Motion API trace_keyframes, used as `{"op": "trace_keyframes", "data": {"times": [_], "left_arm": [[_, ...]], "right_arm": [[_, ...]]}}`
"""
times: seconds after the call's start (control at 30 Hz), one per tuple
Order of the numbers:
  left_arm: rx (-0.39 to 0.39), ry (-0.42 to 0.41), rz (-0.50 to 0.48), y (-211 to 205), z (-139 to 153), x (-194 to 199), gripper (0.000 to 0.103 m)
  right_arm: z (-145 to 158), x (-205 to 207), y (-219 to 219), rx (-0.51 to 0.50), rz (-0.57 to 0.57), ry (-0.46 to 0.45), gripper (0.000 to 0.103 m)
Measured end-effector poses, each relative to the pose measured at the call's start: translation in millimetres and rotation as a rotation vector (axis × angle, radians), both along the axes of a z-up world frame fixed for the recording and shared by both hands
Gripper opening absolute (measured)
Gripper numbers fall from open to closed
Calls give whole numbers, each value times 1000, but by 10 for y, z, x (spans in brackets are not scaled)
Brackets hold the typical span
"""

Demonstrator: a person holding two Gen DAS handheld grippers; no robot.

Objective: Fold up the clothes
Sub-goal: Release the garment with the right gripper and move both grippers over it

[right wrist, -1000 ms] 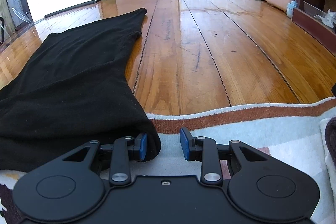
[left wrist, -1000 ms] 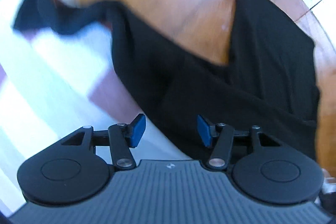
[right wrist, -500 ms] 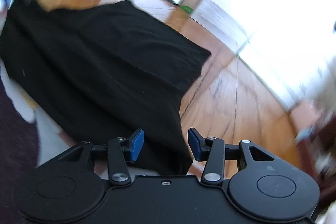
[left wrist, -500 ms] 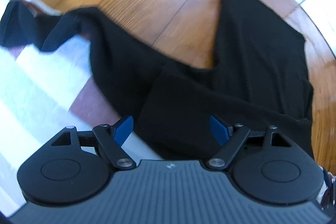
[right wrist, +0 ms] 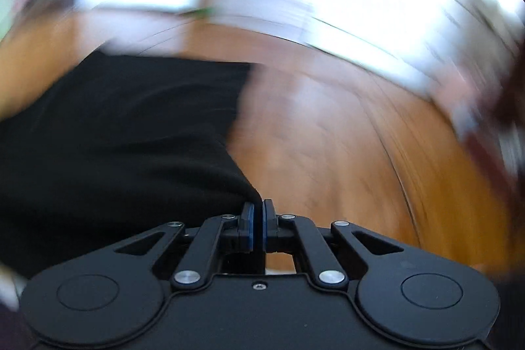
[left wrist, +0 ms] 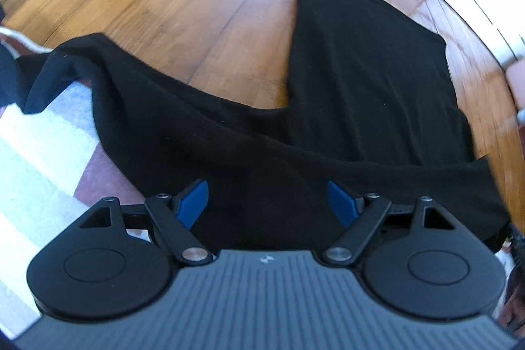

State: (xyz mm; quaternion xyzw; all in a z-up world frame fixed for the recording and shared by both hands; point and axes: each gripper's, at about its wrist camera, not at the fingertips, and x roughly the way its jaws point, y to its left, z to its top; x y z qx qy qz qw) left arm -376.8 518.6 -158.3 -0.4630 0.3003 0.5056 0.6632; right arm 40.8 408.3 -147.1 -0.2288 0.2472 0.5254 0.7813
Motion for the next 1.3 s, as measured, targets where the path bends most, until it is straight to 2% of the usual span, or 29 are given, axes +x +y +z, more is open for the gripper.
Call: {"op": "trace_keyframes", "data": {"times": [0.03,0.13,0.2,0.23,0.3,0.37,0.4,0.57,0.6,0.67,0.73,0.8,0.83,0.87,0.93,1.03,1.17,1.2,1.23,1.3], "left_arm": [[-2,4,-17,-5,-3,46,80],[-24,7,-71,-1,-62,188,80],[-36,29,-110,5,-117,292,80],[-41,44,-128,7,-144,343,80],[-31,94,-139,-2,-160,402,80],[-21,129,-131,23,-177,400,80],[-22,116,-111,47,-170,339,80],[-34,52,3,154,-140,-29,80],[-26,31,13,150,-120,-102,78],[-12,-10,30,141,-79,-246,69],[-25,-100,20,110,-82,-284,69],[-39,-184,10,79,-87,-318,69],[-49,-94,3,66,-119,-260,69],[-60,-5,-4,52,-151,-203,69],[-80,168,-16,26,-211,-98,69],[-67,46,116,30,-53,-607,68],[-49,-117,292,35,158,-1286,71],[-44,-157,335,36,209,-1457,72],[-33,-178,362,22,238,-1653,73],[-29,-165,397,33,217,-2021,75]], "right_arm": [[-29,141,-45,2,-66,61,2],[-218,467,-100,-65,-205,136,3],[-279,615,-186,-60,-237,220,5],[-257,638,-226,-26,-231,275,12],[-204,626,-262,29,-181,365,13],[-166,554,-153,31,-121,415,45],[-156,504,-77,20,-97,431,48],[-217,178,192,-34,20,562,48],[-251,107,221,-50,41,574,49],[-320,-38,279,-85,81,591,51],[-403,-100,359,-130,108,538,51],[-407,-242,355,-124,127,426,50],[-410,-290,365,-137,121,352,44],[-412,-322,385,-148,101,272,43],[-431,-343,389,-152,61,167,43],[-369,-352,330,-164,2,147,40],[-263,-503,265,-240,-129,-55,45],[-225,-519,268,-242,-148,-67,45],[-150,-516,235,-222,-147,-41,45],[7,-541,166,-178,-110,23,46]]}}
